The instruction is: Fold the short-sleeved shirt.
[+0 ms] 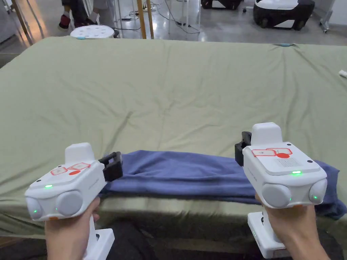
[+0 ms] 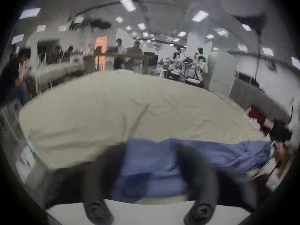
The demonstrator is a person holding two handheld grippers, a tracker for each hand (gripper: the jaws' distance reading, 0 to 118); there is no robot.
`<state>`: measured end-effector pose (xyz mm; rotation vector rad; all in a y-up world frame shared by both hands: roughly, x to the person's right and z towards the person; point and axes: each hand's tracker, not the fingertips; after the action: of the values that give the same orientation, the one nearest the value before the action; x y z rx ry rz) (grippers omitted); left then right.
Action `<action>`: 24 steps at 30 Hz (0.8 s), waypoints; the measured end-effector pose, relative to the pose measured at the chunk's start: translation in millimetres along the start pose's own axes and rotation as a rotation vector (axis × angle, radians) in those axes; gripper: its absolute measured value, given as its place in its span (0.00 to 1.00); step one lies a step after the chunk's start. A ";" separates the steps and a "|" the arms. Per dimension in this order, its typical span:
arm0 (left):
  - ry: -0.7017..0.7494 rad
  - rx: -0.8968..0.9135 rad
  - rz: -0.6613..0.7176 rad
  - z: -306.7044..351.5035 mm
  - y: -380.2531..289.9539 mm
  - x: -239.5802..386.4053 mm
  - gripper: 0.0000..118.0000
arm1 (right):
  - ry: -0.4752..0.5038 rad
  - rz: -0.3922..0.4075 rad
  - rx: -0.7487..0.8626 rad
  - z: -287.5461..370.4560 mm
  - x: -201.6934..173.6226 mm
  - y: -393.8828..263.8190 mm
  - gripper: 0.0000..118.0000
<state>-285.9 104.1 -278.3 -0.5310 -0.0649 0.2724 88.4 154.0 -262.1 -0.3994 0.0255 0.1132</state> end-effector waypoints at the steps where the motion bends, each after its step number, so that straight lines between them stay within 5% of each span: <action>1: -0.014 -0.024 0.073 3.3 -2.8 -14.6 1.00 | 0.016 -0.004 -0.009 -3.4 -5.5 -0.7 0.01; 8: -0.402 -0.165 0.703 -24.3 -25.9 -101.2 0.98 | 0.063 0.044 -0.039 -21.2 -50.1 -2.7 0.01; 11: -0.602 -0.180 0.802 -36.8 -28.3 -75.0 0.98 | 0.070 0.048 -0.045 -24.8 -57.1 0.4 0.01; 14: -0.637 -0.238 0.890 -58.1 -22.1 -51.8 0.91 | 0.066 0.048 -0.048 -27.6 -58.2 3.4 0.01; 16: -0.563 -0.266 0.905 -70.6 -24.5 -34.6 0.65 | 0.062 0.048 -0.053 -29.4 -56.4 4.0 0.01; 18: -0.383 -0.254 0.795 -89.0 -13.8 -42.4 0.12 | 0.058 0.051 -0.061 -30.4 -53.7 5.5 0.01; 22: -0.329 -0.148 0.727 -81.5 -6.8 -44.0 0.09 | 0.048 0.046 -0.064 -32.1 -44.6 3.4 0.01; 24: -0.219 -0.111 0.564 -77.0 9.7 -46.3 0.09 | 0.043 0.046 -0.063 -30.6 -42.8 3.0 0.01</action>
<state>-322.7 61.7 -349.1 -0.6225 -0.1431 0.8818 45.4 140.4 -289.5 -0.4643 0.0741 0.1509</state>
